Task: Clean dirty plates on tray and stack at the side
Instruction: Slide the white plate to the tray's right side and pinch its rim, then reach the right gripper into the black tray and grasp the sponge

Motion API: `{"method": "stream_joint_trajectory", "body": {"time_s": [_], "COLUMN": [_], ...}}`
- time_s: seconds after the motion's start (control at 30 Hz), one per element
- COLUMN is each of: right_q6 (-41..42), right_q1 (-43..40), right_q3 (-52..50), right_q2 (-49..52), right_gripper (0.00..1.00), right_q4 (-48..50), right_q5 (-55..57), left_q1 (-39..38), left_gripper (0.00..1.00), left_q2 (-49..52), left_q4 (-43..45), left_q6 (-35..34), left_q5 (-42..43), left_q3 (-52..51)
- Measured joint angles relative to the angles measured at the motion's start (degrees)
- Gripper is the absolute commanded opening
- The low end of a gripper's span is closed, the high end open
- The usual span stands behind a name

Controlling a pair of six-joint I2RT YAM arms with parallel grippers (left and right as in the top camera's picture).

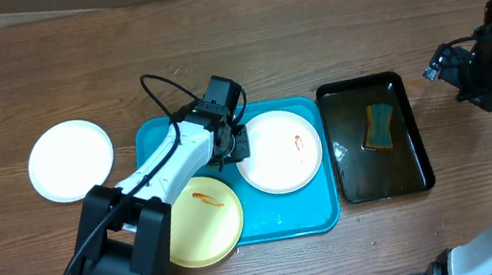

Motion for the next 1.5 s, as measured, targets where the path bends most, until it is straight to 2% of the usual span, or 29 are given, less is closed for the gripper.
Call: {"method": "stream_joint_trajectory", "body": {"time_s": [0.23,0.4,0.57,0.63,0.8,0.97,1.1,1.23,1.5], "right_q6": [0.0,0.0,0.0,0.0,0.0,-1.2,-3.7,-4.7,-1.7], "right_q1": [0.0,0.0,0.0,0.0,0.0,0.4,4.0,10.5,20.3], "right_q3": [0.0,0.0,0.0,0.0,0.0,0.0,0.0,0.0,-5.0], "right_q2": [0.0,0.0,0.0,0.0,0.0,0.0,0.0,0.0,0.0], "right_gripper": [1.0,1.0,1.0,1.0,0.99,0.89,0.83,0.79,0.8], "right_q4": [0.0,0.0,0.3,1.9,-0.2,-4.6,-9.5,-12.9,-9.7], "right_q5": [0.0,0.0,0.0,-0.2,-6.6,-16.8,-18.3,-13.3,-2.1], "left_q1": [0.0,0.0,0.0,0.0,0.0,0.0,0.0,0.0,0.0], "left_gripper": [0.24,0.19,0.05,0.04,0.04,0.04,0.05,0.06,0.09], "left_q2": [0.0,0.0,0.0,0.0,0.0,0.0,0.0,0.0,0.0], "left_q4": [0.3,2.4,2.8,2.8,2.9,2.9,3.0,3.0,3.0], "left_q6": [0.0,0.0,0.0,0.2,0.1,0.1,0.1,0.1,0.0], "left_q5": [-0.9,-0.9,-0.9,-0.9,-0.9,-0.9,-0.9,-0.9,-0.9], "left_q3": [-0.2,-2.0,-2.8,-2.8,-2.8,-2.8,-2.8,-2.8,-2.8]}}
